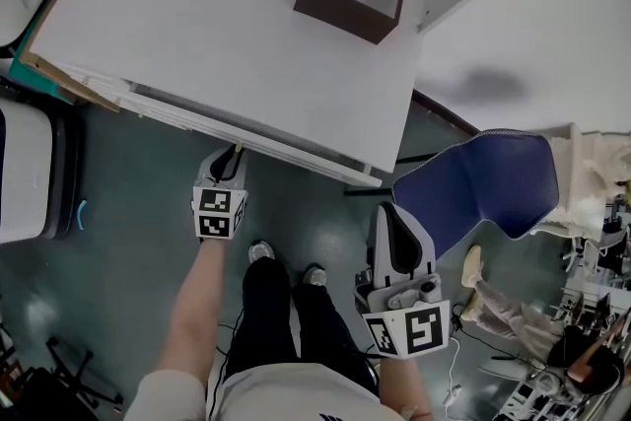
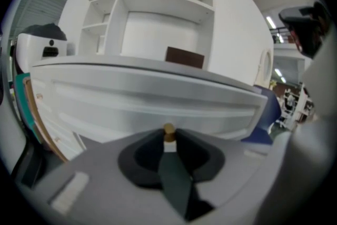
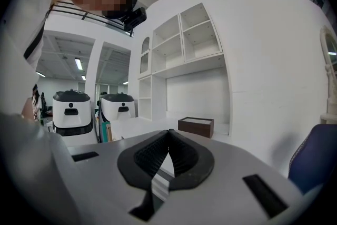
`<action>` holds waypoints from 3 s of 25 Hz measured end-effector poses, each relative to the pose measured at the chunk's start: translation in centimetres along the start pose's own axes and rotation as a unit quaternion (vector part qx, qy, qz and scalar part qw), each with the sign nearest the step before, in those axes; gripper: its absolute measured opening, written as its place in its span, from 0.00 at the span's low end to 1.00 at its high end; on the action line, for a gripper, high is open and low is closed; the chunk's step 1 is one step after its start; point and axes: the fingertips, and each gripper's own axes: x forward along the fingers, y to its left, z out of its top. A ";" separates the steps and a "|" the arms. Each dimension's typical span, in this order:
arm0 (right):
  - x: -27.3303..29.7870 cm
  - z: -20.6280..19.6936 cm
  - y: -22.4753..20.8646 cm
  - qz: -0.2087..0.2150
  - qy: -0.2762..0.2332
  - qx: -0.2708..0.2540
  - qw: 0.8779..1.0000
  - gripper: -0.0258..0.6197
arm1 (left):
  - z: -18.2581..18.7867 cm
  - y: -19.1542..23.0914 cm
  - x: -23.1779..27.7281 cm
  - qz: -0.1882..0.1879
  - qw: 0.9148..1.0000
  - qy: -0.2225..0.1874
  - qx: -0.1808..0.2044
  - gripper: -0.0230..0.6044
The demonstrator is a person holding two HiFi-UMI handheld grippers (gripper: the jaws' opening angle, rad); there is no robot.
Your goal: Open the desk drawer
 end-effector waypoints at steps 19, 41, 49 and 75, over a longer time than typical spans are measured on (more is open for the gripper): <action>-2.8 0.1 0.5 0.047 -0.008 0.001 0.999 0.04 | -5.0 -1.0 -7.5 0.021 1.000 0.008 0.000 0.15; -3.3 0.9 2.3 0.105 -0.015 -0.006 0.994 0.04 | -8.2 -1.7 -12.9 0.041 0.999 0.010 -0.015 0.15; -3.9 1.0 2.6 0.109 -0.017 -0.005 0.994 0.04 | -8.8 -1.7 -14.2 0.042 0.999 0.010 -0.018 0.15; -8.0 1.9 4.6 0.145 -0.031 -0.015 0.989 0.04 | -3.5 -4.6 -20.6 0.089 0.992 -0.084 -0.030 0.04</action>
